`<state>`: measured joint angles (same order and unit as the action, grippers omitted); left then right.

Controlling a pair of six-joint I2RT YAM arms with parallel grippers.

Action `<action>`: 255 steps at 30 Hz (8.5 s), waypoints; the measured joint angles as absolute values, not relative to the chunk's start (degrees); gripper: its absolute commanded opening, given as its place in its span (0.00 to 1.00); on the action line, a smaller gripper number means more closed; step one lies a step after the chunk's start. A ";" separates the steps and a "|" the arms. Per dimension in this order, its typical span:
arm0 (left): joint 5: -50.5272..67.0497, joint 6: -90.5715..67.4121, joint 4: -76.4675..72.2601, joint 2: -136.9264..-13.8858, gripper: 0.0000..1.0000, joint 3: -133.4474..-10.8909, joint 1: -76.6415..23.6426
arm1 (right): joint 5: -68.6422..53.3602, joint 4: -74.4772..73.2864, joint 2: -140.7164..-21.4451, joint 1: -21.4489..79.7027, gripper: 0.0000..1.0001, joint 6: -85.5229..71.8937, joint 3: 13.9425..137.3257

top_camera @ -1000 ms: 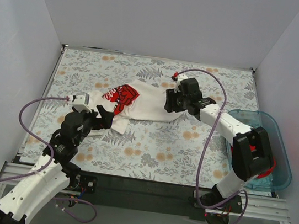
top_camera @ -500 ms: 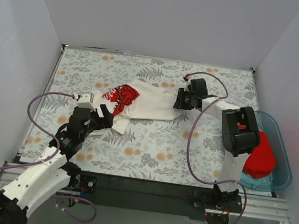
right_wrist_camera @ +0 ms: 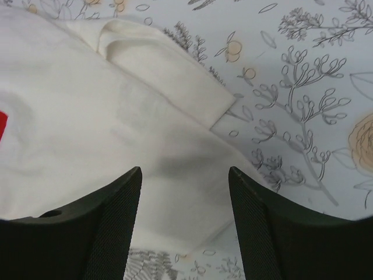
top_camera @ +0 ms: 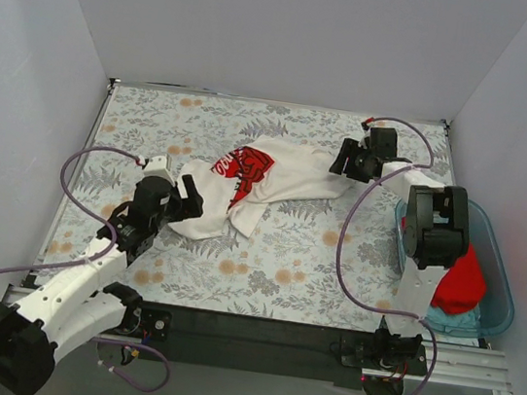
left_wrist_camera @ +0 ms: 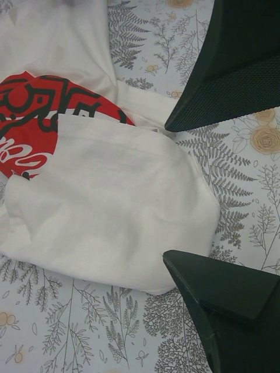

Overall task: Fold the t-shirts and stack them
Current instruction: Flatten the tshirt out

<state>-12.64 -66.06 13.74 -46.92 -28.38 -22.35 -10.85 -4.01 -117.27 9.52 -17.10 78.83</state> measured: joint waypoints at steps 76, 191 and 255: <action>-43.72 -58.13 34.41 -81.47 0.00 -66.41 -18.65 | -12.91 3.16 -87.11 22.02 0.79 -11.68 44.01; -15.40 -65.67 11.46 -68.05 0.00 -41.78 3.95 | 14.37 -14.81 -100.44 22.00 0.24 -23.99 58.65; -8.88 -75.24 19.38 -54.17 0.00 -53.74 5.96 | 18.41 -27.73 -61.25 16.58 0.01 -13.47 61.28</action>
<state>-8.88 -75.24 19.38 -54.17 -53.74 5.96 18.41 -27.73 -61.25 16.58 -13.47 61.28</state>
